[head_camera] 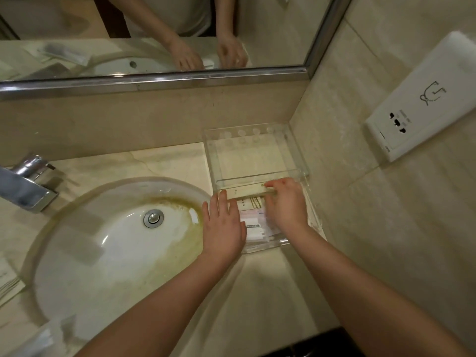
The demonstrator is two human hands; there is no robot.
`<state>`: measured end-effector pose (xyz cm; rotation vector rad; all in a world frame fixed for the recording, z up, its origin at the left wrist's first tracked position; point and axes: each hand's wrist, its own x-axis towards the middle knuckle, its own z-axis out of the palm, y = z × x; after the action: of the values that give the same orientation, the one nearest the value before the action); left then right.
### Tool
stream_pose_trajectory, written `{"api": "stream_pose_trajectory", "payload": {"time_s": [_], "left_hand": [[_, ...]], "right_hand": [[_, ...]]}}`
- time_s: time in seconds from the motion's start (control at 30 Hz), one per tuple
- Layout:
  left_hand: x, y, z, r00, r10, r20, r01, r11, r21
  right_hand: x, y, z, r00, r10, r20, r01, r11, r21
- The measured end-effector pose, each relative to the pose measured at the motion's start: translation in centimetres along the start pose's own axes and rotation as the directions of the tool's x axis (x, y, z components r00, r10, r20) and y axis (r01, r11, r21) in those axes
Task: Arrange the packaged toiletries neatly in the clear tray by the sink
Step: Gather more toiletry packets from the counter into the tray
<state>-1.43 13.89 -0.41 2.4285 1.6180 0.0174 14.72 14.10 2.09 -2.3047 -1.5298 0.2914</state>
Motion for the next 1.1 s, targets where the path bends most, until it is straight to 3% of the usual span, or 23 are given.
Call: {"api": "stream_pose_trajectory", "payload": {"time_s": [0.07, 0.17, 0.27, 0.4, 0.53, 0.7, 0.9, 1.1], "left_hand": [[-0.5, 0.4, 0.5, 0.999, 0.018, -0.041, -0.018, 1.0, -0.003], [-0.5, 0.7, 0.6, 0.999, -0.043, -0.024, 0.042, 0.999, -0.021], [0.3, 0.6, 0.4, 0.987, -0.158, 0.015, 0.159, 0.987, -0.032], [-0.2, 0.5, -0.2, 0.98, -0.185, 0.067, 0.188, 0.981, -0.054], [-3.5, 0.0, -1.2, 0.984, -0.152, 0.092, 0.163, 0.979, -0.122], [-9.0, -4.3, -2.8, 0.964, -0.261, -0.044, 0.247, 0.946, -0.21], [-17.7, -13.0, -5.3, 0.86, -0.49, -0.143, 0.421, 0.839, -0.345], [-27.4, -24.3, -6.1, 0.615, -0.767, -0.18, 0.62, 0.612, -0.49]], "right_hand": [[-0.8, -0.2, 0.7, 0.98, -0.131, 0.152, 0.147, 0.984, -0.098], [-1.7, -0.6, 0.9, 0.937, -0.079, 0.34, 0.148, 0.972, -0.184], [-2.2, -1.1, 0.6, 0.922, -0.021, 0.386, 0.132, 0.956, -0.262], [-2.2, -1.9, 0.6, 0.879, 0.008, 0.476, 0.14, 0.952, -0.274], [-3.0, -4.0, 0.5, 0.871, -0.08, 0.485, 0.201, 0.958, -0.203], [-6.3, -9.1, 2.8, 0.794, -0.38, 0.475, 0.411, 0.911, 0.042], [-12.9, -17.0, 5.3, 0.637, -0.524, 0.565, 0.505, 0.838, 0.208], [-19.5, -24.8, 9.1, 0.461, -0.615, 0.639, 0.595, 0.749, 0.292]]}}
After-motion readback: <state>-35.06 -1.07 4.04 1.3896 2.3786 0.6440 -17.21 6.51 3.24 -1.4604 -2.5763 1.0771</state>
